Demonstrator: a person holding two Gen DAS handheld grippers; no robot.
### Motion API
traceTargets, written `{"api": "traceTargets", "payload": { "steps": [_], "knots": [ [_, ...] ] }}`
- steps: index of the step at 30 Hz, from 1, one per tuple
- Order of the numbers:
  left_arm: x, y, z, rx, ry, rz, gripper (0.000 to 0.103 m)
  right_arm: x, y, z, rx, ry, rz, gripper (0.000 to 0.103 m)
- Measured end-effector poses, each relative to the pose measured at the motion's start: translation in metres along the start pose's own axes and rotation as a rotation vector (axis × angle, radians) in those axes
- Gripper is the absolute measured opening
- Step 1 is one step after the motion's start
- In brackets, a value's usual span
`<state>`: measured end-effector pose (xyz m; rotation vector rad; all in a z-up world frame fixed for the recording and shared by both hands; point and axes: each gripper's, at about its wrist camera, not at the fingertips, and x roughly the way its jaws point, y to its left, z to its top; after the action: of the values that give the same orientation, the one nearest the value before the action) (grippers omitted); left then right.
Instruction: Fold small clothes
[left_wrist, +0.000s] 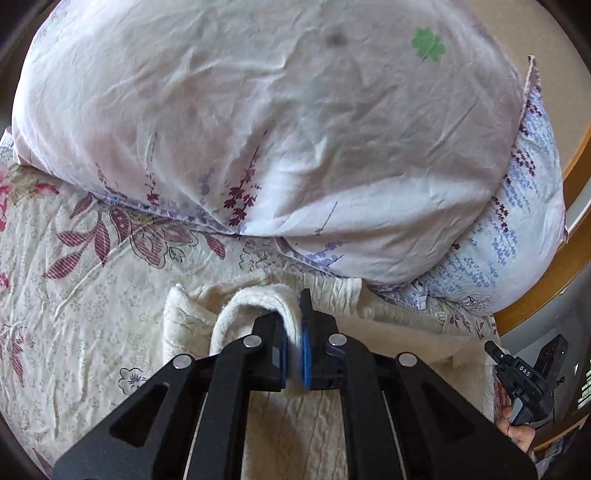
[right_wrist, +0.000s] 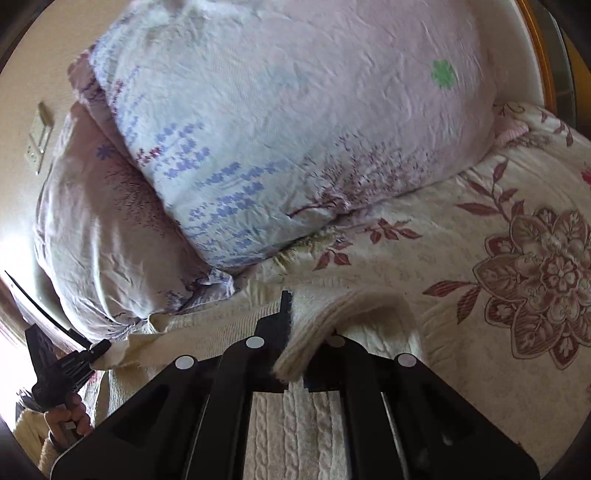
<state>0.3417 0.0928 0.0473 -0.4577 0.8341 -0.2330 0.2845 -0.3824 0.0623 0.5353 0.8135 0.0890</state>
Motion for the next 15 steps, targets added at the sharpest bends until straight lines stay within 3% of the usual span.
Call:
{"api": "traceTargets", "payload": {
  "steps": [2,3,4,6,7,10,13,15],
  "knots": [
    [0.010,0.006,-0.001,-0.031,0.031,0.009,0.010,0.011,-0.009,0.000,0.064,0.056,0.001,0.008],
    [0.012,0.008,-0.002,-0.051,0.041,0.008,0.019,0.014,-0.012,0.001,0.086,0.083,-0.002,0.017],
    [0.010,0.011,-0.002,-0.071,0.047,-0.015,0.040,0.014,-0.015,0.002,0.097,0.100,-0.003,0.031],
    [-0.003,0.015,-0.002,-0.103,0.029,-0.085,0.063,0.001,-0.014,0.007,0.086,0.072,0.010,0.048],
    [-0.013,0.016,-0.002,-0.109,0.010,-0.108,0.069,-0.011,-0.013,0.010,0.066,0.035,0.003,0.050],
    [-0.043,0.025,-0.005,-0.073,-0.015,-0.111,0.070,-0.039,-0.011,0.016,-0.013,-0.023,-0.022,0.050],
    [-0.063,0.040,-0.017,-0.049,0.003,-0.079,0.064,-0.052,-0.023,0.016,-0.035,0.014,-0.041,0.035],
    [-0.068,0.049,-0.027,-0.034,0.023,-0.053,0.059,-0.057,-0.032,0.010,-0.039,0.040,-0.059,0.035]
  ]
}}
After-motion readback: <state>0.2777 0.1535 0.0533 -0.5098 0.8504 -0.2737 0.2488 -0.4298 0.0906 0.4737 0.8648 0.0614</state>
